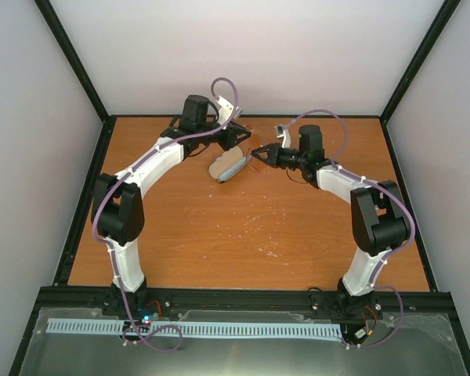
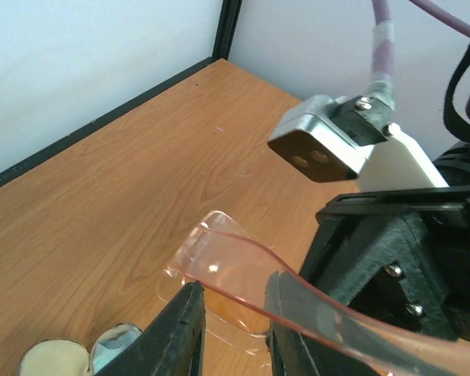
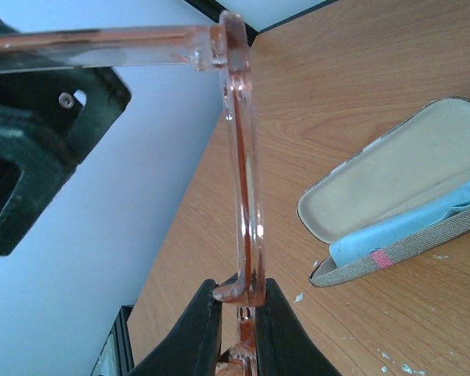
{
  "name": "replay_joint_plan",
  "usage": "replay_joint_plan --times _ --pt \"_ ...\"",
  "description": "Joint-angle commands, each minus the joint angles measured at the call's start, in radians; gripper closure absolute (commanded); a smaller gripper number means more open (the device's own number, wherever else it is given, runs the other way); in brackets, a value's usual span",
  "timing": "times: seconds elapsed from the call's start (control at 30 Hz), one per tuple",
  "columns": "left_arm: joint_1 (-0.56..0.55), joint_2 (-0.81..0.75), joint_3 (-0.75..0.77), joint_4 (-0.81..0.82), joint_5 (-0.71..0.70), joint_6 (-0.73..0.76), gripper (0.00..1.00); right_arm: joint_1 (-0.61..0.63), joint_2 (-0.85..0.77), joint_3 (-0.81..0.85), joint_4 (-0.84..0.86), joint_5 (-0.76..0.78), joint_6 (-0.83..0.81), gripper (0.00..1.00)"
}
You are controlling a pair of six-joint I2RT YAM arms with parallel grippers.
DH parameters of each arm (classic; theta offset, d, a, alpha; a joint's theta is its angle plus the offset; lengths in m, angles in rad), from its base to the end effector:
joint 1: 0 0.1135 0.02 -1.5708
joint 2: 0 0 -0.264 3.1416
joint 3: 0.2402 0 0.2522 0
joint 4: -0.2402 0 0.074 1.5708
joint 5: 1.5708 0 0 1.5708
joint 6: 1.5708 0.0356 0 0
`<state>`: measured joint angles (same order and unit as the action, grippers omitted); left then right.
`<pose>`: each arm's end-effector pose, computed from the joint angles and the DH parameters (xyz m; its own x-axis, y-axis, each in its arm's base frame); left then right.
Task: Organize the sunglasses
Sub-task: Fold the sunglasses.
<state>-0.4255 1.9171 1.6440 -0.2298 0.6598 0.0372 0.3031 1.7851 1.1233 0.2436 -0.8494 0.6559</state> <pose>0.4019 -0.2061 0.3043 -0.4084 0.2173 -0.8866 0.8311 0.4902 -0.2626 0.3694 0.1435 0.2287 -0.8268 0.1635 -0.5382 -0.4388 0.4112 0.7990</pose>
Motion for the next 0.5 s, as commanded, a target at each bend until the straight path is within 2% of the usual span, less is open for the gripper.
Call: replay_joint_plan --times 0.0,0.1,0.13,0.17,0.2,0.33,0.47 --pt "-0.013 -0.066 -0.043 0.033 0.039 -0.021 0.75 0.011 0.016 0.034 0.037 0.014 0.016 0.97" --pt "-0.008 -0.092 -0.082 -0.005 0.006 0.037 0.76 0.006 0.009 0.050 0.017 0.020 -0.004 0.97" --pt "-0.002 -0.105 -0.102 -0.010 -0.004 0.054 0.82 0.006 0.010 0.054 0.018 0.011 -0.002 0.97" --pt "0.011 -0.119 -0.124 -0.011 -0.006 0.070 0.94 0.004 0.014 0.061 0.007 0.002 -0.005 0.97" --pt "0.029 -0.132 -0.145 -0.012 0.005 0.081 0.99 0.003 0.015 0.071 -0.006 -0.006 -0.013 0.97" --pt "0.125 -0.159 -0.179 -0.007 0.043 0.072 0.99 0.002 0.012 0.074 -0.064 -0.015 -0.059 0.97" --pt "0.180 -0.136 -0.117 -0.005 0.046 0.070 0.99 0.004 0.016 0.063 -0.102 -0.042 -0.085 0.97"
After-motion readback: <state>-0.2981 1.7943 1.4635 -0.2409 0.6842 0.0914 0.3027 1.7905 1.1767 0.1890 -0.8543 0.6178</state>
